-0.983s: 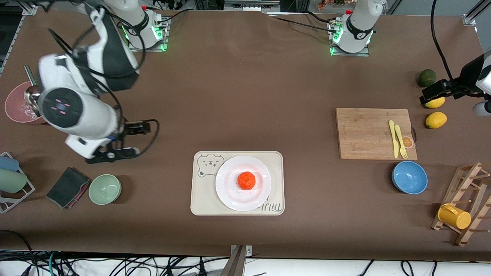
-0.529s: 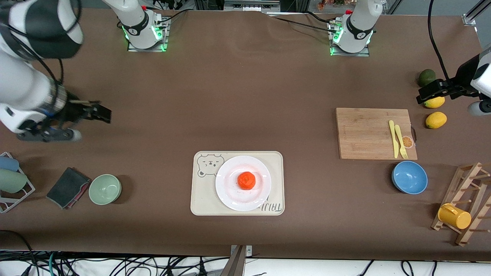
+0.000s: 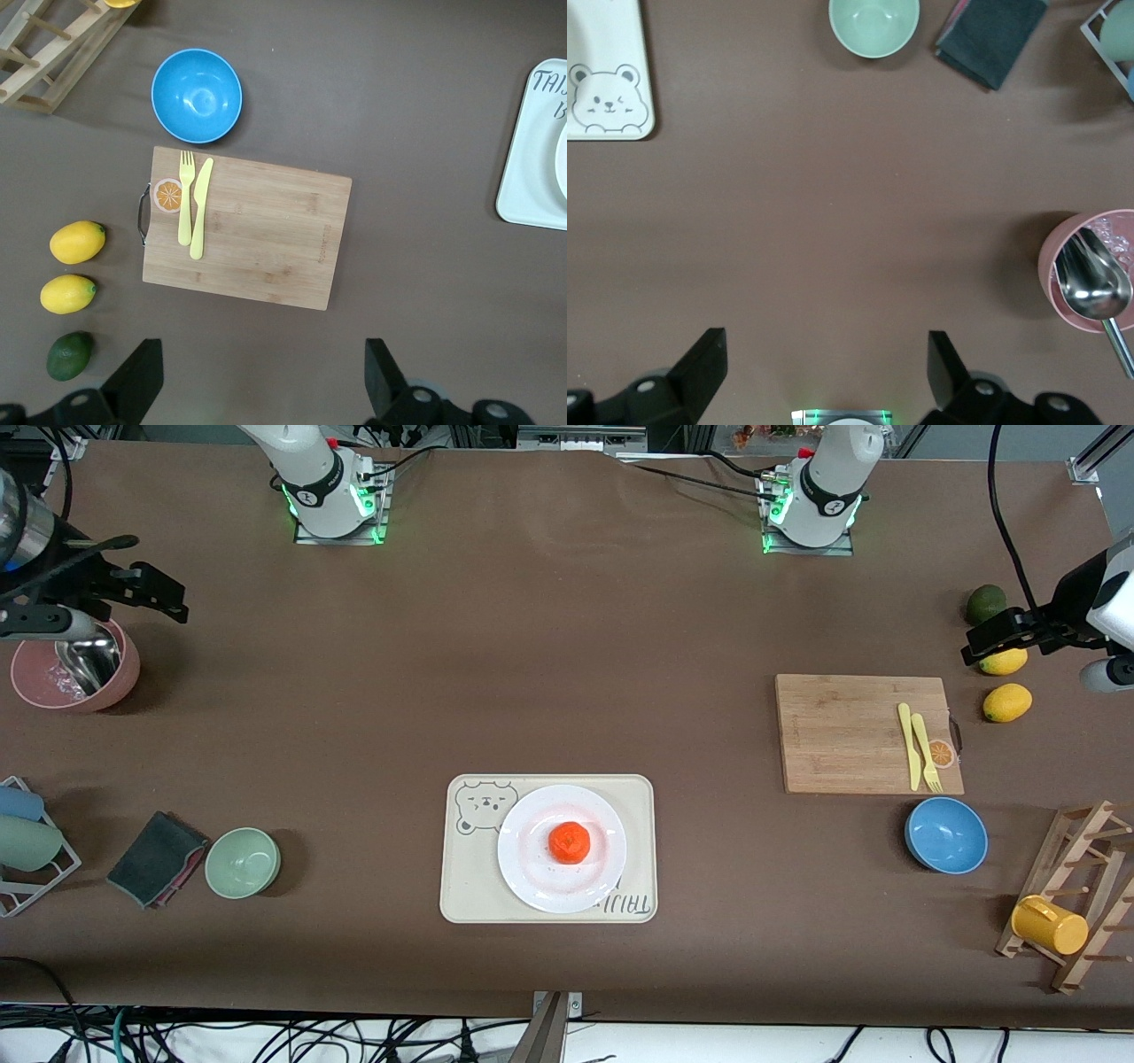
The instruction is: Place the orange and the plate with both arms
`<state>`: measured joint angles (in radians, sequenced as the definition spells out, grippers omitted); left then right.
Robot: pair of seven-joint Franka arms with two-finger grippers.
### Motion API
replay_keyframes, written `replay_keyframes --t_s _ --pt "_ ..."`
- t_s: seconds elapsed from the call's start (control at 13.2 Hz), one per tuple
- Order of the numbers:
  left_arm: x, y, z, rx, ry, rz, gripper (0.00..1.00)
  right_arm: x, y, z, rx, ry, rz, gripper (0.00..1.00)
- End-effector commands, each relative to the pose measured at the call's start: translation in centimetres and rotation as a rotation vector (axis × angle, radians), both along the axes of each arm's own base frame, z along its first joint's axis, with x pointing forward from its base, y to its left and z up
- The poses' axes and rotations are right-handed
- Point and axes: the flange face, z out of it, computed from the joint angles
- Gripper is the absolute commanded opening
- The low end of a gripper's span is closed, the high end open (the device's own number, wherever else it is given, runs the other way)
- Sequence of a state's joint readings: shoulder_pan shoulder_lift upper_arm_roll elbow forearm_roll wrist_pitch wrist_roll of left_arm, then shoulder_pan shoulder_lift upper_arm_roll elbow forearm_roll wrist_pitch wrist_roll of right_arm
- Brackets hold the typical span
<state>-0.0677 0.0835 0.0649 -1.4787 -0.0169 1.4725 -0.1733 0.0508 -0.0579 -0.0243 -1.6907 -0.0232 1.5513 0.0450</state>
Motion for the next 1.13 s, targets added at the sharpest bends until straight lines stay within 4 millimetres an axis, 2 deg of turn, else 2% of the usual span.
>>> replay_keyframes --t_s 0.0,0.38,1.06 --pt "-0.1 0.0 0.5 -0.018 0.001 -0.004 1.0 0.6 -1.5 -0.8 0.013 -0.016 -0.008 1.0" --pt "-0.1 0.0 0.6 -0.018 -0.001 -0.004 1.0 1.5 -1.1 -1.7 0.014 0.002 -0.002 1.0" --pt "-0.1 -0.2 0.5 -0.019 0.001 -0.007 1.0 1.6 -1.2 -1.6 0.012 -0.003 0.0 1.0"
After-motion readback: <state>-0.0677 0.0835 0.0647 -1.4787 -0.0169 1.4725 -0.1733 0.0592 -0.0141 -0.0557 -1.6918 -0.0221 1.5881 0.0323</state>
